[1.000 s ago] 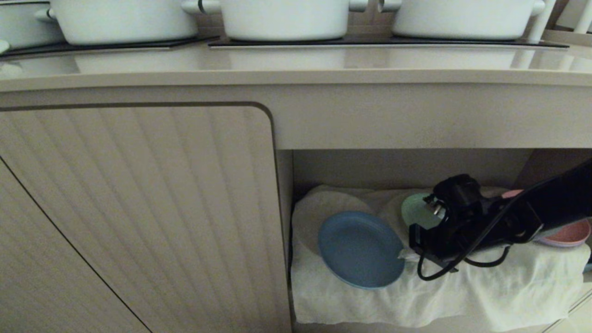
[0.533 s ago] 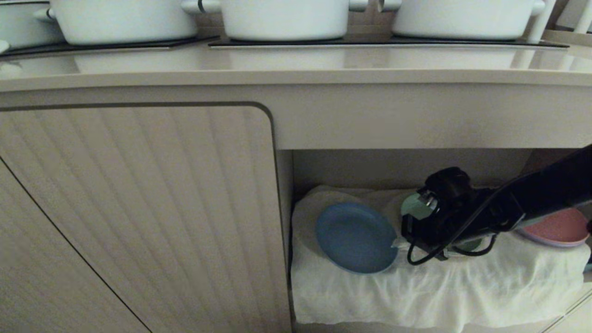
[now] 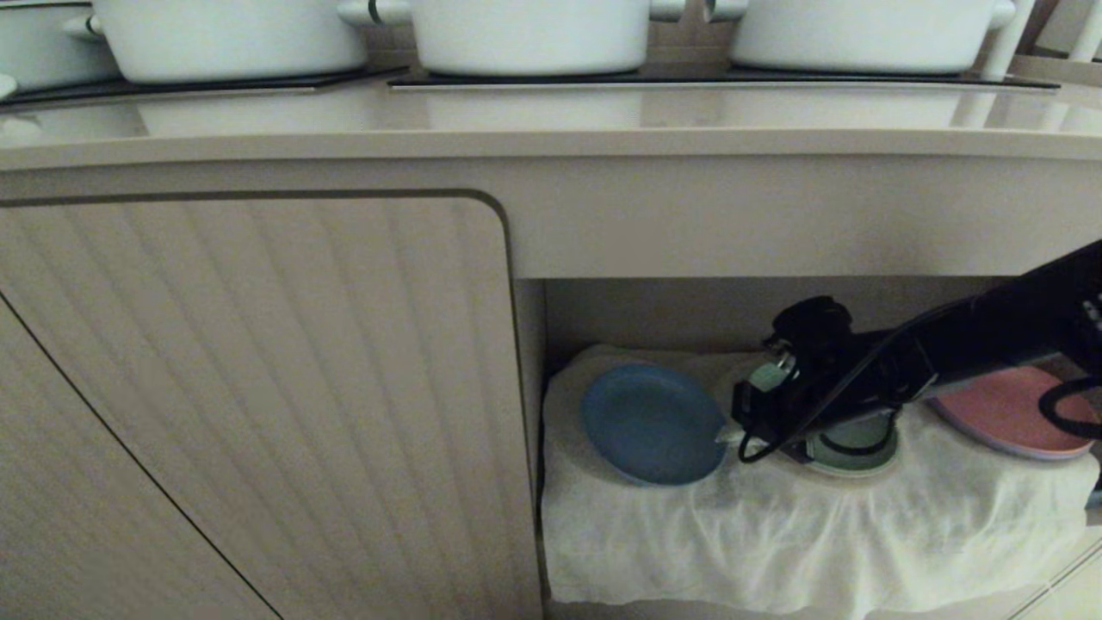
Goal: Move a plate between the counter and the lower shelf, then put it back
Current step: Put the plate in the cupboard
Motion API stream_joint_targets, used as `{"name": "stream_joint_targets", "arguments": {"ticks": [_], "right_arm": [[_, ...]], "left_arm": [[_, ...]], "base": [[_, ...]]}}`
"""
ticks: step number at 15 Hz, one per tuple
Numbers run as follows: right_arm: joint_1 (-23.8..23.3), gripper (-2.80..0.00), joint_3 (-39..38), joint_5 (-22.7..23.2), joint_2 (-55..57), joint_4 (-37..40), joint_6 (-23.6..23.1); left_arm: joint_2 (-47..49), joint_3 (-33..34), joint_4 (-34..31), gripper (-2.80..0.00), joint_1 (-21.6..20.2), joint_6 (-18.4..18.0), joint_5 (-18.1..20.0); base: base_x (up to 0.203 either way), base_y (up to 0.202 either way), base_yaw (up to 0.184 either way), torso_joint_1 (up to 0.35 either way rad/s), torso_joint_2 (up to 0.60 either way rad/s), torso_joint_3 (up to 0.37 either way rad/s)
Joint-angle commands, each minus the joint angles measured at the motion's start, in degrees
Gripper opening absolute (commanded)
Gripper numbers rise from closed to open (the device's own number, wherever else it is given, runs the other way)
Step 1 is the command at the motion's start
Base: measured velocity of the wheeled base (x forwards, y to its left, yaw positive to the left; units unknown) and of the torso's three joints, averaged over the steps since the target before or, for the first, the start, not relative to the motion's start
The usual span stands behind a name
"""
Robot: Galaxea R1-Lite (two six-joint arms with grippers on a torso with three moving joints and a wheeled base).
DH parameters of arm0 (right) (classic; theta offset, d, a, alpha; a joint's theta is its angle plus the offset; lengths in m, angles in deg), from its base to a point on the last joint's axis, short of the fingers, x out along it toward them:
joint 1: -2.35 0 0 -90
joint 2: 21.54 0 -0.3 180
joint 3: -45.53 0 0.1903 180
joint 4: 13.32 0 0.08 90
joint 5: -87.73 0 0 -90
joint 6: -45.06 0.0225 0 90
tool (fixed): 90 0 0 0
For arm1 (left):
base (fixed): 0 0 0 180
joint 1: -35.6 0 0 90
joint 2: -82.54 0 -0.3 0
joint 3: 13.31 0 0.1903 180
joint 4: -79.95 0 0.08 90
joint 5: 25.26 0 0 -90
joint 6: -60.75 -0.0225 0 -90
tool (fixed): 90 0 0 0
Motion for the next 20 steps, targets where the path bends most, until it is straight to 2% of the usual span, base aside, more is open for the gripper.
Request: {"name": "stream_joint_targets", "arguments": {"ticks": [1, 4, 20], "right_arm": [[0.03, -2.8, 2.58, 0.15, 2.14, 1.04, 0.24], [0.03, -2.8, 5.8, 0.15, 4.66, 2.62, 0.24], [0.12, -2.8, 7.41, 0.24, 6.03, 2.25, 0.24]], "left_arm": [[-0.02, 0.05, 0.02, -2.8, 0.0, 0.07, -0.04], [-0.02, -0.04, 0.02, -2.8, 0.0, 0.07, -0.04], [-0.02, 0.05, 0.02, -2.8, 0.0, 0.07, -0.04]], "base": [[0.0, 0.0, 0.0, 0.0, 0.0, 0.0], [0.0, 0.0, 0.0, 0.0, 0.0, 0.0], [0.0, 0.0, 0.0, 0.0, 0.0, 0.0]]}}
